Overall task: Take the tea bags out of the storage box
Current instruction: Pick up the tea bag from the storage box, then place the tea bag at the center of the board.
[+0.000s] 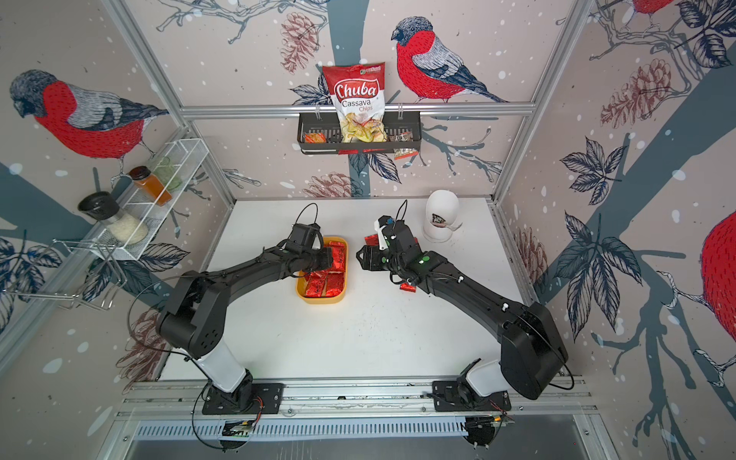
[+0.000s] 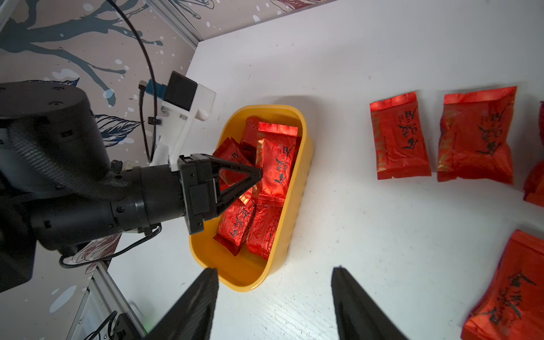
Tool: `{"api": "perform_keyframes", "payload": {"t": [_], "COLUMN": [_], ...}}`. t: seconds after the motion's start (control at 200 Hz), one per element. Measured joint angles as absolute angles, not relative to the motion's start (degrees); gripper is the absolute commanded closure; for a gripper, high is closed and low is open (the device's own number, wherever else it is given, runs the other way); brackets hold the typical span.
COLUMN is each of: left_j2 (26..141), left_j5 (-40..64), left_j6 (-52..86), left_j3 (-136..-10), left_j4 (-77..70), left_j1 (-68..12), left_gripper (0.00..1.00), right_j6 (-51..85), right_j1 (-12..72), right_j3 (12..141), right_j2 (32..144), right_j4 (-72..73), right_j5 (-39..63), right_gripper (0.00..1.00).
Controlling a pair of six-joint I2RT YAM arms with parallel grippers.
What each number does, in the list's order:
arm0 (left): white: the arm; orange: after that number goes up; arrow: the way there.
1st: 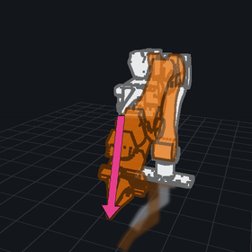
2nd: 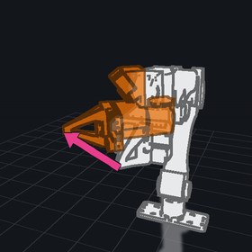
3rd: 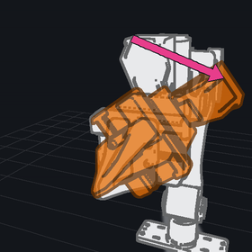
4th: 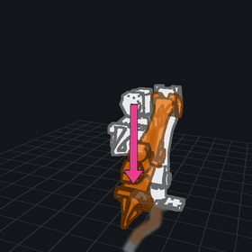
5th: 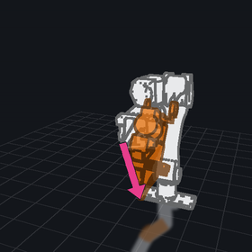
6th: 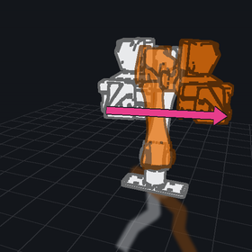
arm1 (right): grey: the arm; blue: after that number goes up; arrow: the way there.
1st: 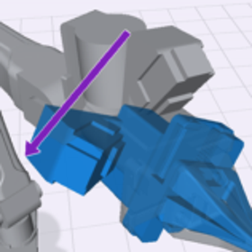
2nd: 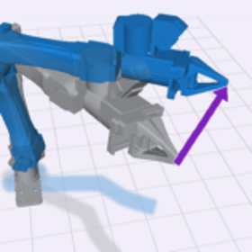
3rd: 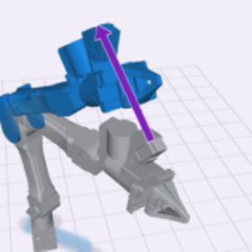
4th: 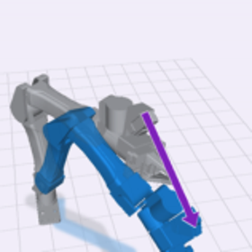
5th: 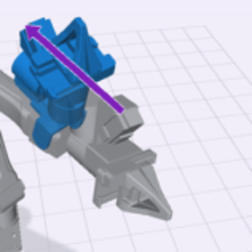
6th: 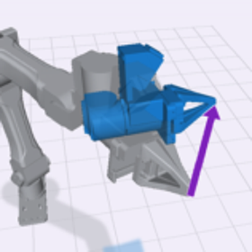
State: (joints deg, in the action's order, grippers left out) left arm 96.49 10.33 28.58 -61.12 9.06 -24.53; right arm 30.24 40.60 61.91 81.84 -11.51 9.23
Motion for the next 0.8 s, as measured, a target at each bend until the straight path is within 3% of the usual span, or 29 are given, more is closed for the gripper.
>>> {"api": "perform_keyframes", "payload": {"t": [0.21, 0.41, 0.8], "left_j2": [91.4, 91.0, 106.8], "left_j5": [10.8, 12.5, 13.5], "left_j6": [29.5, 32.7, 39.7], "left_j3": [-62.0, -63.7, -70.9], "left_j4": [11.3, 11.5, 4.5], "left_j1": [-25.0, -31.6, -43.4], "left_gripper": [1.00, 1.00, 1.00], "right_j6": [29.9, 29.5, 28.3], "right_j1": [38.3, 32.8, 23.2], "right_j3": [61.5, 58.0, 51.4], "right_j2": [78.1, 71.0, 58.5], "right_j4": [-12.3, -13.7, -17.8], "right_j5": [8.7, 8.3, 8.8], "right_gripper": [0.34, 0.34, 0.33]}}
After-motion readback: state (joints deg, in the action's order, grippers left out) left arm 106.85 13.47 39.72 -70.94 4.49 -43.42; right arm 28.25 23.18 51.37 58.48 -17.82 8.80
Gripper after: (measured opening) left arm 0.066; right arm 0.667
